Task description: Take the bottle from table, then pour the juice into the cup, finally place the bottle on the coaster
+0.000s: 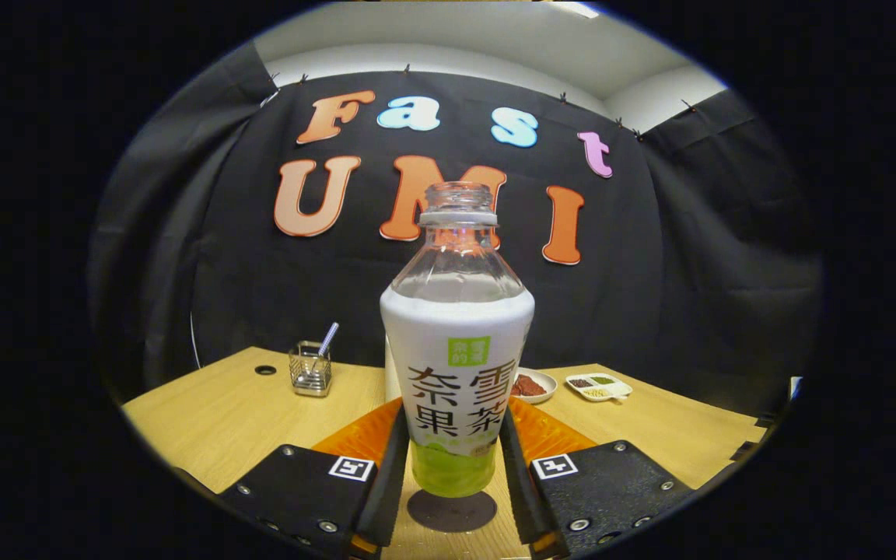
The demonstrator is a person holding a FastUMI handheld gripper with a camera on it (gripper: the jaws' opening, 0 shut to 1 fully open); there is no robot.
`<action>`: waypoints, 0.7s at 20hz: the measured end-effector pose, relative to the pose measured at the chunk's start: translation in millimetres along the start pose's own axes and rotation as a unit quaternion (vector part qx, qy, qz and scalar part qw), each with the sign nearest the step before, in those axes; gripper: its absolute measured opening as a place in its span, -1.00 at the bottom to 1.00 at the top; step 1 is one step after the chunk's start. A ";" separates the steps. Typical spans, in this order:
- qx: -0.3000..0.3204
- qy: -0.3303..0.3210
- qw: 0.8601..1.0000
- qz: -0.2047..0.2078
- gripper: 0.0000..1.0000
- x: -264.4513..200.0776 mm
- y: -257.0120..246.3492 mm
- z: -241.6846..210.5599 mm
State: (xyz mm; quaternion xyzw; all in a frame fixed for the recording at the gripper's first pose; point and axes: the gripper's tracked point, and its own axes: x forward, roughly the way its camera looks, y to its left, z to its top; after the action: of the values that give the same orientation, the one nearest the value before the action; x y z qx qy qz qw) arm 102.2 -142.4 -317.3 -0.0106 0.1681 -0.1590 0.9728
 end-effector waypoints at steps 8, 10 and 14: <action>0.008 0.082 0.997 -0.007 0.20 17.4 -0.9 -63.3; 0.012 0.092 0.996 -0.008 0.19 20.7 -0.7 -71.6; 0.012 0.108 0.994 -0.002 0.19 24.2 5.7 -85.2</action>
State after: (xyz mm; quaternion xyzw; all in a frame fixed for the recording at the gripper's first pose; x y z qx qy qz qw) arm 97.4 -141.7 -405.9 0.0182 0.2704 -0.1632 0.9487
